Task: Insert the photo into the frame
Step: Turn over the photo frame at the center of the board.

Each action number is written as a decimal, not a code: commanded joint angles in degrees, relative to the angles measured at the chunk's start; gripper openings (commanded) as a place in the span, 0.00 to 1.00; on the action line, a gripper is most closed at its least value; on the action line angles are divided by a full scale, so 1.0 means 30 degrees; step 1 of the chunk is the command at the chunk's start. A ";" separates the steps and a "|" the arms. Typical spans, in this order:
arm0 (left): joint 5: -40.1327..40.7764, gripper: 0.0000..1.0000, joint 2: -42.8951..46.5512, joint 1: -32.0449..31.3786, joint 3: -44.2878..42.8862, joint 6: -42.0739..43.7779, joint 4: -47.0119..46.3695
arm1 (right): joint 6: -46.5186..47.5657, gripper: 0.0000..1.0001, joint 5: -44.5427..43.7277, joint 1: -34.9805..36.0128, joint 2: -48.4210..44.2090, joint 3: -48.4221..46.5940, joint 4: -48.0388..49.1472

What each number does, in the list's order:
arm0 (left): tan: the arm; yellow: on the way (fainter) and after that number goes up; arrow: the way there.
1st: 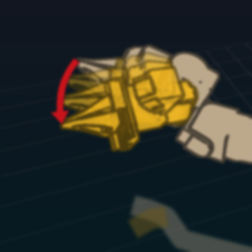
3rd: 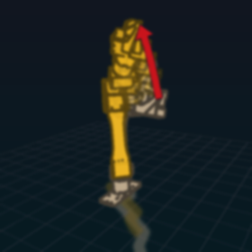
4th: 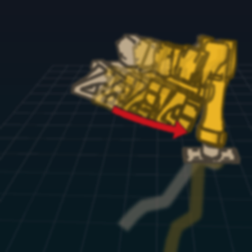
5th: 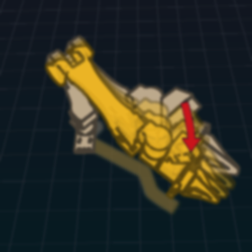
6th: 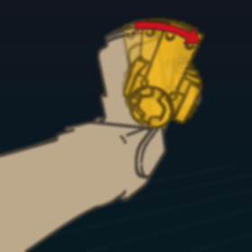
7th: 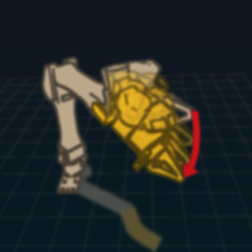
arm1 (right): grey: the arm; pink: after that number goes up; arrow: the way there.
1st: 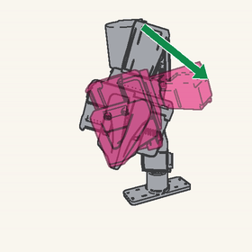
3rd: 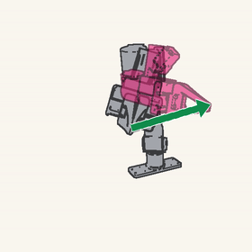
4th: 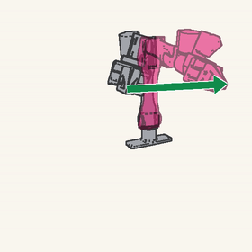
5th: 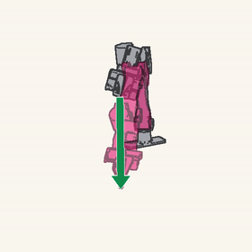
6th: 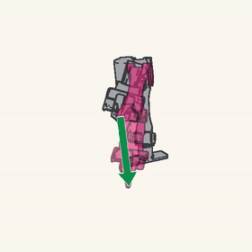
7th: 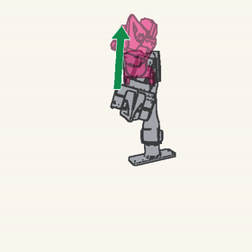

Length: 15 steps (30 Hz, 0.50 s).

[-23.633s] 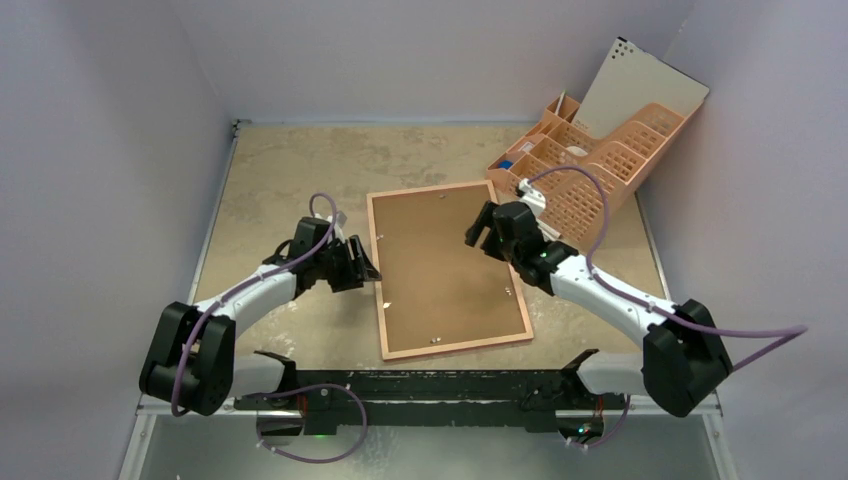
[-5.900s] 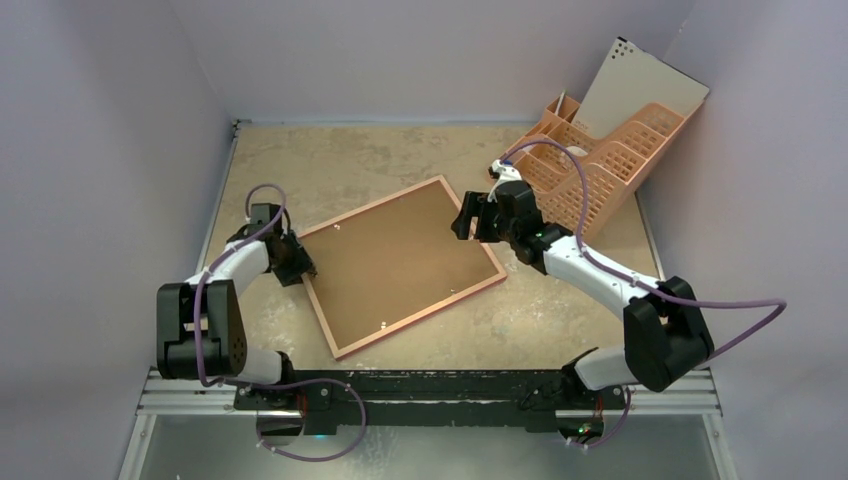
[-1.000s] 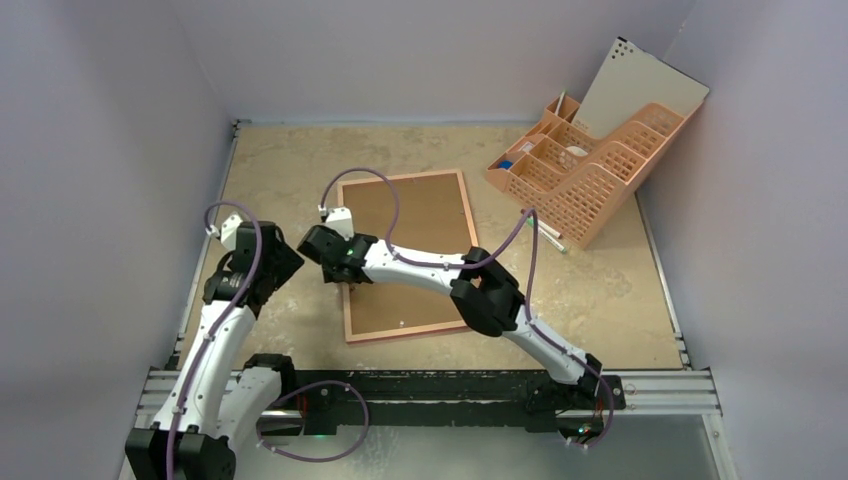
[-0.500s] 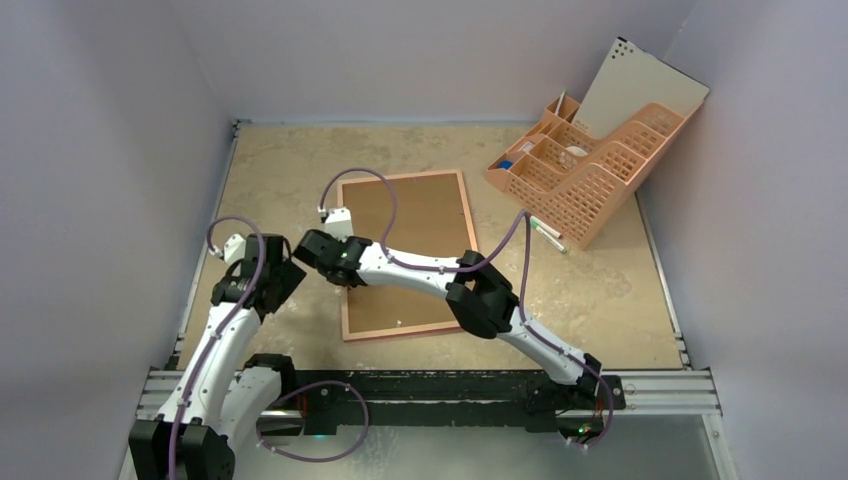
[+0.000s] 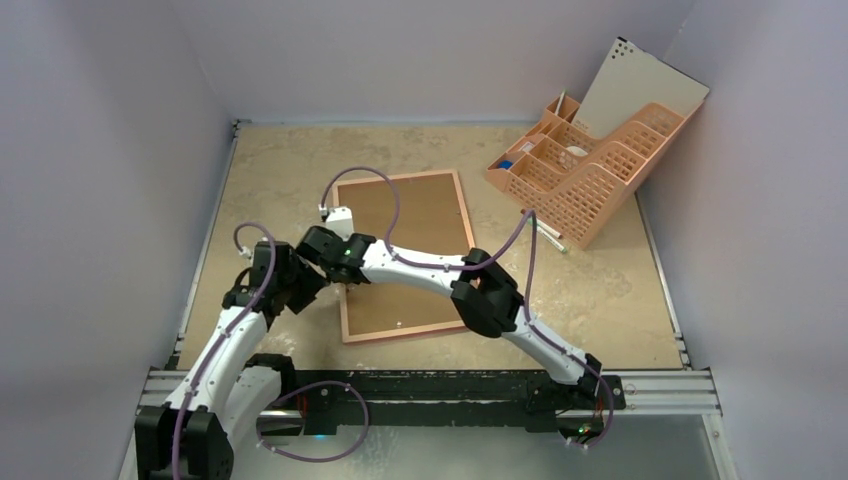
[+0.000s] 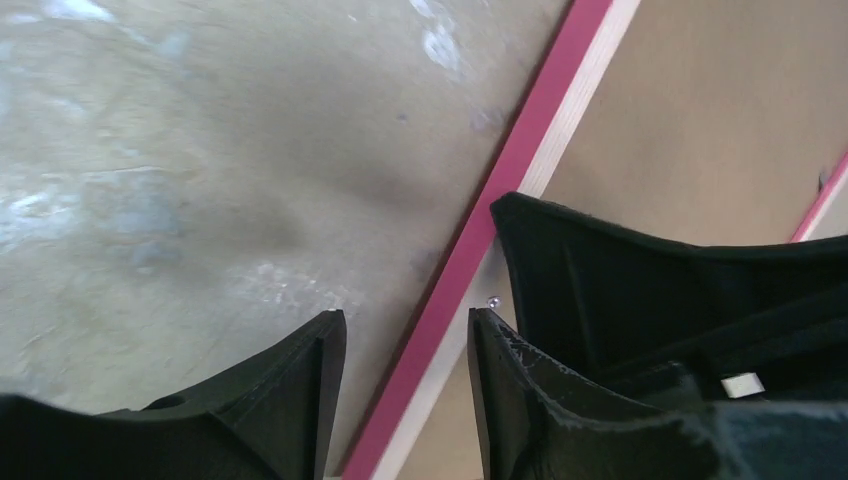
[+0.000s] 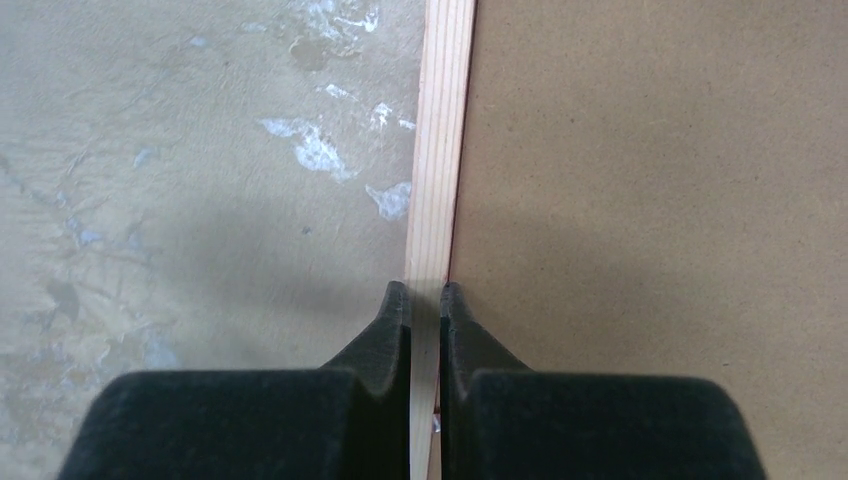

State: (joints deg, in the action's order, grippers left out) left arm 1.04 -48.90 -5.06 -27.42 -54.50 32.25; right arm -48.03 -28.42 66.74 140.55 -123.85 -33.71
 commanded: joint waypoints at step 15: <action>-0.9809 0.53 0.1526 -0.0130 0.1914 0.2059 -0.5478 | -0.0438 0.00 0.0775 0.0124 -0.5018 0.1135 0.2330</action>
State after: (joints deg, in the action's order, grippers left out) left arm -19.16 -45.15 -4.99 -23.16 -48.58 21.69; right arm -48.01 -27.24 66.19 130.93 -119.87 -33.43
